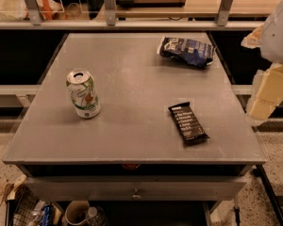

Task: Pick blue chip bag

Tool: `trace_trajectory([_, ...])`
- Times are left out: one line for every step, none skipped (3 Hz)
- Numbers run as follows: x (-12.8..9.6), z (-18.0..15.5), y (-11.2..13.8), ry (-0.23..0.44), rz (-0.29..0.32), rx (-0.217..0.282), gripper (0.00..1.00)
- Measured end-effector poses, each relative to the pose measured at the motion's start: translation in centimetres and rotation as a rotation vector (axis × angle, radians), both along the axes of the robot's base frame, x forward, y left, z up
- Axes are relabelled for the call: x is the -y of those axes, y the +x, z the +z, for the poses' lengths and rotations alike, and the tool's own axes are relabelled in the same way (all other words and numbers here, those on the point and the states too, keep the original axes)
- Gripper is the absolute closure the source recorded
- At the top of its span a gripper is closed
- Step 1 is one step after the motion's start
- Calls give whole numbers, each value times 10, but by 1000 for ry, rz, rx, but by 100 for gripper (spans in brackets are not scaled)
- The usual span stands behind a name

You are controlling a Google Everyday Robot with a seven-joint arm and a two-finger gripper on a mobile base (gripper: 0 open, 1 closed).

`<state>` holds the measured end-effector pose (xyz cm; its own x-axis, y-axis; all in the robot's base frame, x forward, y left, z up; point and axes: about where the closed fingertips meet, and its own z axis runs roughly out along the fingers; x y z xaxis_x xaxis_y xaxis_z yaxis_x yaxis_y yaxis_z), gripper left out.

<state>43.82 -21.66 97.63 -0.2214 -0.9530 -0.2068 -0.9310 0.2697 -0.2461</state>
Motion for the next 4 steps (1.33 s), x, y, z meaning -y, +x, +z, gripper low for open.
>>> trace_trajectory([0, 0, 0, 0, 0, 0, 0])
trace_trajectory([3, 3, 7, -6, -31, 34, 0])
trace_trajectory([21, 9, 34, 30, -130, 116, 0])
trace_trajectory([50, 16, 72, 140, -223, 210, 0])
